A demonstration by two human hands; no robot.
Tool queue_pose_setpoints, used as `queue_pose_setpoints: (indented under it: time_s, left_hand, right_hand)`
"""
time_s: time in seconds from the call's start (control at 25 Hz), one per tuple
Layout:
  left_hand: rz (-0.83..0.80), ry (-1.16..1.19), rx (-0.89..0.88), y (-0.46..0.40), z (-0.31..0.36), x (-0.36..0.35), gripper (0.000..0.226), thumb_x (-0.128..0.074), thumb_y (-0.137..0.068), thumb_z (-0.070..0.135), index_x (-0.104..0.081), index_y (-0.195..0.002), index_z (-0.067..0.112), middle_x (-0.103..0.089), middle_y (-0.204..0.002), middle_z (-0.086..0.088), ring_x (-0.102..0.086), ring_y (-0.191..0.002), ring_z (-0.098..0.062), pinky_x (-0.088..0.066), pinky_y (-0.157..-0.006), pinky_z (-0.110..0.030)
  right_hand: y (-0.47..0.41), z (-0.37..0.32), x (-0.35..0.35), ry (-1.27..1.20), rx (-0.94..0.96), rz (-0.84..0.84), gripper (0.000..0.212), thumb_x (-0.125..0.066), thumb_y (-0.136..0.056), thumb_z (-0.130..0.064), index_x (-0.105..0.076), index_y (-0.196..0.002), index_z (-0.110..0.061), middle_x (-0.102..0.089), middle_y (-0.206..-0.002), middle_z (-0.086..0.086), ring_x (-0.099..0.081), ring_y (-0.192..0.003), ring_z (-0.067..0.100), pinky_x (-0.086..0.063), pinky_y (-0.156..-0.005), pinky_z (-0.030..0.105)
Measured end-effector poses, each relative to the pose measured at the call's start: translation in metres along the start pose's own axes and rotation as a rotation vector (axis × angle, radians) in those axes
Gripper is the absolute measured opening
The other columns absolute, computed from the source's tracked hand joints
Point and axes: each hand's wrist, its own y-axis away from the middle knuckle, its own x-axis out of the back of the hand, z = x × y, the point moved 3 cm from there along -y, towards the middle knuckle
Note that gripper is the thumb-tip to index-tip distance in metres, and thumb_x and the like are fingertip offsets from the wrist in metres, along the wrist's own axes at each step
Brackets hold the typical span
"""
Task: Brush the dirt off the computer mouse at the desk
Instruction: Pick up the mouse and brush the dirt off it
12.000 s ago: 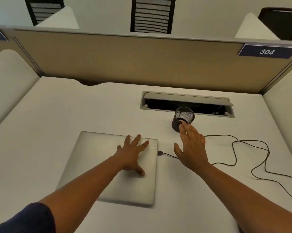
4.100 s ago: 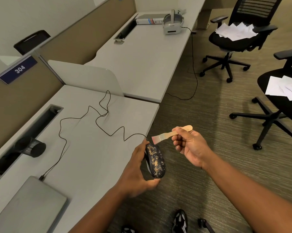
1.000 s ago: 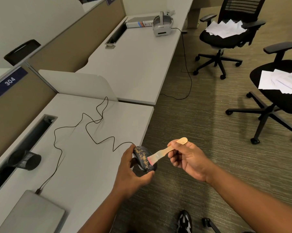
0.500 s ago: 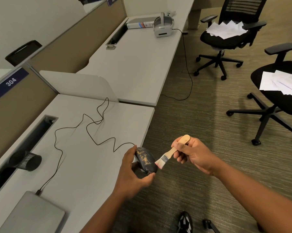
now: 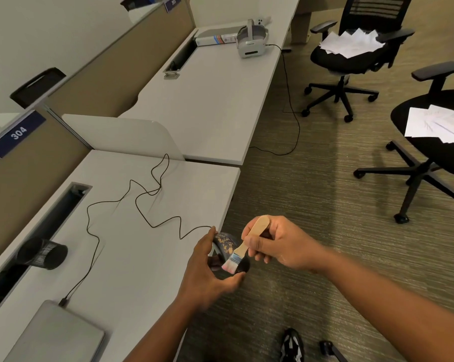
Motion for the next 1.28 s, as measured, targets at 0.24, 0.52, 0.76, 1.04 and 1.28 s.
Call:
queue_pose_setpoints:
  time_s: [0.24,0.52,0.76,1.04,1.28]
  left_hand:
    - [0.008,-0.022,-0.034,-0.001,-0.002,0.003,0.113,-0.101,-0.066,0.033,-0.034,-0.157,0.037,-0.049,-0.152,0.012,-0.072,-0.111,-0.014,-0.055,-0.079,-0.008]
    - [-0.011,-0.05,-0.078,-0.003,-0.003,-0.001,0.114,-0.099,-0.061,0.047,-0.034,-0.155,0.043,-0.051,-0.146,0.02,-0.07,-0.118,-0.015,-0.056,-0.086,-0.011]
    - [-0.016,-0.031,-0.081,0.0,-0.004,-0.006,0.121,-0.099,-0.055,0.062,-0.035,-0.156,0.042,-0.056,-0.146,0.014,-0.07,-0.117,-0.014,-0.061,-0.095,-0.024]
    - [-0.034,0.007,-0.069,-0.001,-0.009,-0.002,0.117,-0.102,-0.057,0.051,-0.031,-0.15,0.055,-0.053,-0.15,0.017,-0.069,-0.121,-0.008,-0.056,-0.09,-0.013]
    - [-0.037,0.05,-0.029,-0.001,-0.012,-0.003,0.128,-0.1,-0.052,0.06,-0.031,-0.159,0.046,-0.057,-0.153,0.009,-0.071,-0.119,-0.007,-0.055,-0.086,-0.011]
  right_hand:
    - [0.007,-0.024,-0.003,0.312,0.061,-0.084,0.008,-0.065,-0.101,-0.022,-0.071,-0.1,-0.017,-0.068,-0.081,-0.008,-0.063,-0.074,0.005,-0.051,-0.069,0.022]
    - [0.008,-0.037,-0.002,0.568,0.078,-0.18,0.009,-0.063,-0.102,-0.027,-0.07,-0.098,-0.023,-0.067,-0.087,-0.009,-0.057,-0.073,0.002,-0.051,-0.071,0.027]
    - [0.01,-0.037,0.0,0.678,0.067,-0.218,0.014,-0.059,-0.102,-0.029,-0.065,-0.091,-0.026,-0.07,-0.092,-0.001,-0.063,-0.077,0.016,-0.056,-0.074,0.044]
    - [0.013,-0.034,0.012,0.625,0.095,-0.099,0.014,-0.06,-0.101,-0.024,-0.064,-0.087,-0.022,-0.066,-0.08,-0.007,-0.059,-0.07,0.011,-0.054,-0.069,0.043]
    - [0.014,-0.033,0.003,0.33,0.129,-0.092,0.01,-0.065,-0.102,-0.024,-0.071,-0.101,-0.017,-0.066,-0.08,-0.019,-0.06,-0.075,-0.002,-0.047,-0.069,0.017]
